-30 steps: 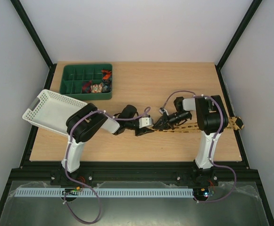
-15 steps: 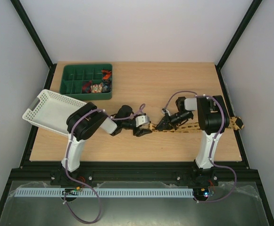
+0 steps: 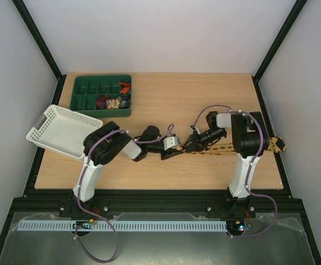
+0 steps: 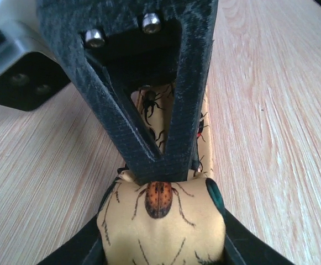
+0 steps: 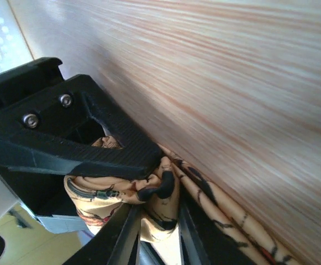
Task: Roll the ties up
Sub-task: Roll the tie at the center of the board.
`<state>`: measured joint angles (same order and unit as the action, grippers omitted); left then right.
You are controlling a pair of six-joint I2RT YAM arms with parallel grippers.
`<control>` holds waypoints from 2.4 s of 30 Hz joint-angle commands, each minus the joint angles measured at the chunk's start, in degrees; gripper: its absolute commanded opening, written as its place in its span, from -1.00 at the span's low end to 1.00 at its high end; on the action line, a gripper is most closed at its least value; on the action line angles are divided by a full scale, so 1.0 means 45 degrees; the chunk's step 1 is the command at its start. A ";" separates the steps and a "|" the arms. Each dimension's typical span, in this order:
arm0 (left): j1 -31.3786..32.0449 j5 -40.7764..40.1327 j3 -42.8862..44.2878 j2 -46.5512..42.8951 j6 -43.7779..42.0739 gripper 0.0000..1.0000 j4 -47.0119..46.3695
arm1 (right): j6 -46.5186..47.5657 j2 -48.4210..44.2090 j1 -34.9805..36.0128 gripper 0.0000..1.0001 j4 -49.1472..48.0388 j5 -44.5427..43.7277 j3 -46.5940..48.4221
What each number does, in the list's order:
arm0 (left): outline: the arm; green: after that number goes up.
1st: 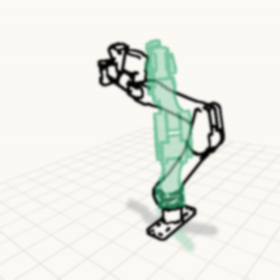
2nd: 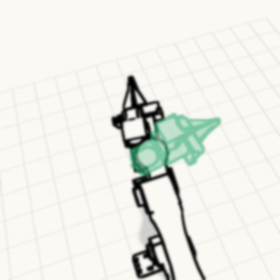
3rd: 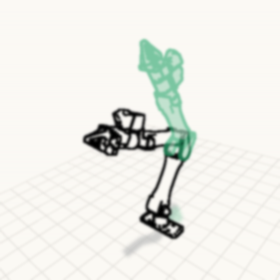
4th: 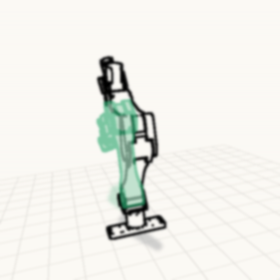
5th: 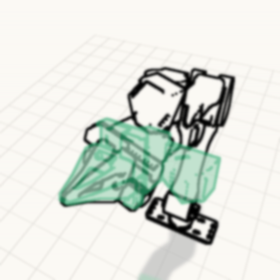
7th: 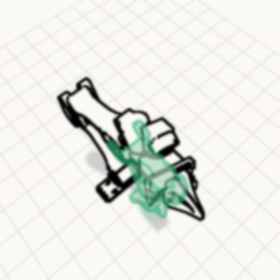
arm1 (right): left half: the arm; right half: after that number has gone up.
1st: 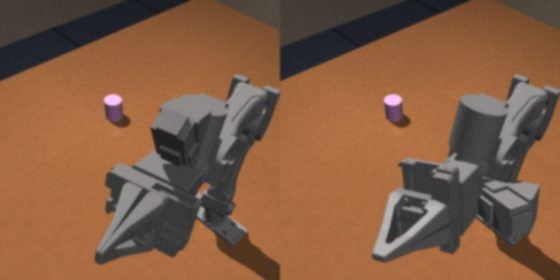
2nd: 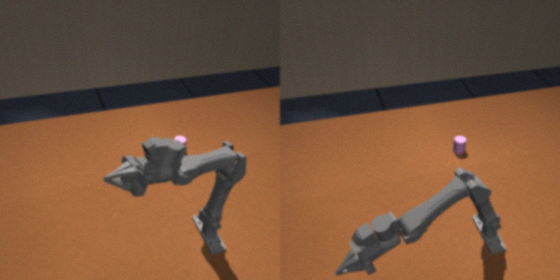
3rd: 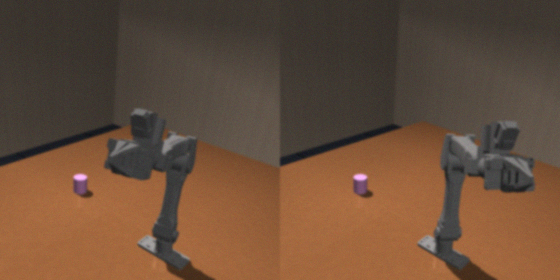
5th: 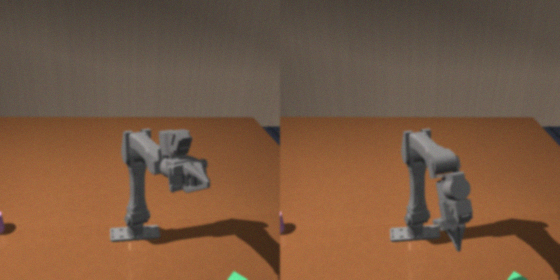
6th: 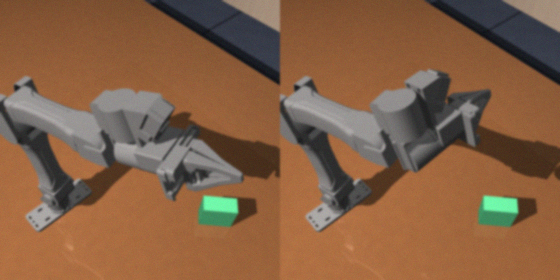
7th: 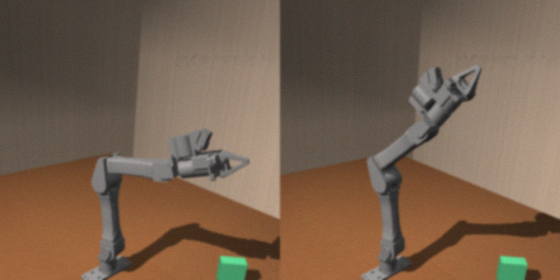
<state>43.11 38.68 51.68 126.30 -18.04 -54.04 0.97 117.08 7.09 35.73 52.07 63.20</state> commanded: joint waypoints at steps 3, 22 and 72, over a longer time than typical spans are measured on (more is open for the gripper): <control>-0.0033 -0.2143 -0.0587 -0.0714 -0.1273 -0.46 0.5416 | 0.0214 -0.0775 -0.0014 -0.32 -0.0129 -0.2522 0.0174; 0.0029 -0.3334 0.0486 -0.0935 -0.1679 -0.40 0.8552 | -0.0281 -0.1175 0.1185 -0.32 -0.0441 -0.1816 0.0351; -0.0128 -0.1742 -0.0154 -0.0988 -0.2851 -0.41 0.7247 | 0.0994 -0.1499 0.0748 0.15 0.1755 -0.1054 0.0952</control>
<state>43.03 33.32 53.23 119.74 -28.16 -35.24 6.20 112.68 8.80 41.34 46.78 68.20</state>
